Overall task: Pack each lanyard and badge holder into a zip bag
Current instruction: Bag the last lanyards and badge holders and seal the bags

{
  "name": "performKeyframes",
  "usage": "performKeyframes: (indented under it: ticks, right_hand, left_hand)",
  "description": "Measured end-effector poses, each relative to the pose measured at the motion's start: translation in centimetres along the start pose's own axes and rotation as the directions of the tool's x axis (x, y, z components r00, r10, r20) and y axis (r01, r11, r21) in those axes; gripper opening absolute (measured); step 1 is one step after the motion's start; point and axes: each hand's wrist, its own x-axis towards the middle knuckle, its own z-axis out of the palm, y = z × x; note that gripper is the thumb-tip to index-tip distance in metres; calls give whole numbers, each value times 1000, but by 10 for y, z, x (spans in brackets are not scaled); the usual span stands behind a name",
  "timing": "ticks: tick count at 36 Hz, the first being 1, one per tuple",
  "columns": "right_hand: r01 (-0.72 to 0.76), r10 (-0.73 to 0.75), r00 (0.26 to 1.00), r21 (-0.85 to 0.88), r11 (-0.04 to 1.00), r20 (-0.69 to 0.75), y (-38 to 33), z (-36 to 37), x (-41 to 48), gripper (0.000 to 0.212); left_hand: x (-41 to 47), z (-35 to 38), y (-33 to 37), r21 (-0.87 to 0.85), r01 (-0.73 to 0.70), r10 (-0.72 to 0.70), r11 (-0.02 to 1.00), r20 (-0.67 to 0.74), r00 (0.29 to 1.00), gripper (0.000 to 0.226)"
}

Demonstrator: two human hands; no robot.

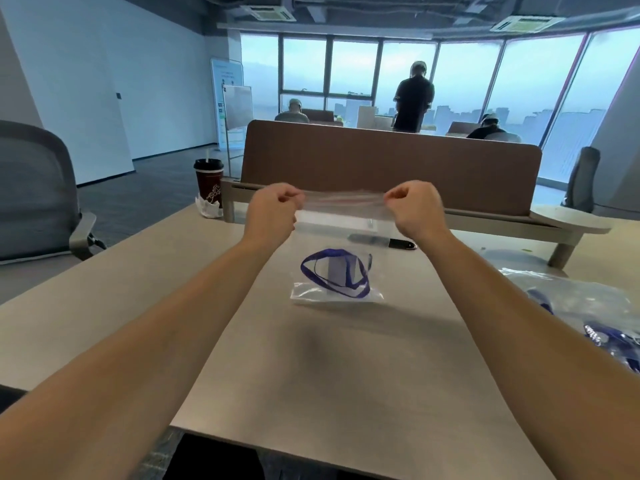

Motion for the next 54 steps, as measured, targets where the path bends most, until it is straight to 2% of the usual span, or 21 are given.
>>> performKeyframes:
  ticks: [2,4,8,11,13,16,18,23,26,29,36,40,45,49,52,54]
  right_hand:
    - [21,-20,999,13,1000,-32,-5,-3,4,16]
    - [8,-7,1000,-15,1000,24,-7,-3,5,14]
    - [-57,61,988,-31,998,142,2,5,-1,14]
    - [-62,61,979,-3,998,196,8,7,-9,15]
    - [-84,71,974,53,995,215,13,9,-11,16]
    - [-150,104,963,173,974,247,19,12,-11,11]
    - [-183,111,959,274,944,259,21,13,-11,6]
    - [-208,124,967,412,887,221,17,11,-10,10]
    - [-241,153,966,507,827,209,16,13,-9,19]
    - [-316,201,945,558,767,258,13,10,-11,26]
    - [-438,263,879,453,777,398,22,6,-17,11]
    - [-490,313,848,410,769,427,28,6,-23,9]
    - [-392,287,903,346,852,319,32,7,-28,11]
    - [-329,252,911,206,922,327,33,7,-30,28]
    - [-194,177,930,21,981,323,23,7,-33,42]
    - [-105,114,919,-45,994,377,14,9,-35,42]
  left_hand:
    - [2,-2,11,0,-59,59,998,-21,998,11]
    - [2,-1,15,23,-79,79,997,-8,997,11]
    - [-3,3,6,70,-24,21,997,44,999,13]
    - [-7,3,-4,36,55,-56,998,9,998,25]
    - [-9,3,-9,-12,142,-142,990,-23,990,32]
    - [-8,4,-15,-40,214,-215,976,-19,976,22]
    - [-8,3,-15,-68,236,-237,969,-7,971,15]
    - [-6,4,-9,-112,259,-256,959,40,966,11]
    - [-9,5,-6,-255,305,-280,917,132,951,4]
    - [-13,3,-3,-367,331,-282,869,183,942,10]
    - [-22,-1,0,-349,423,-368,836,216,905,6]
    - [-28,1,-7,-304,399,-345,865,217,913,4]
    - [-33,2,-10,-289,402,-347,869,223,911,3]
    - [-35,1,-9,-279,388,-322,879,255,912,4]
    - [-36,3,-8,-233,337,-275,912,263,925,3]
    - [-37,5,-6,-228,326,-260,917,277,925,3]
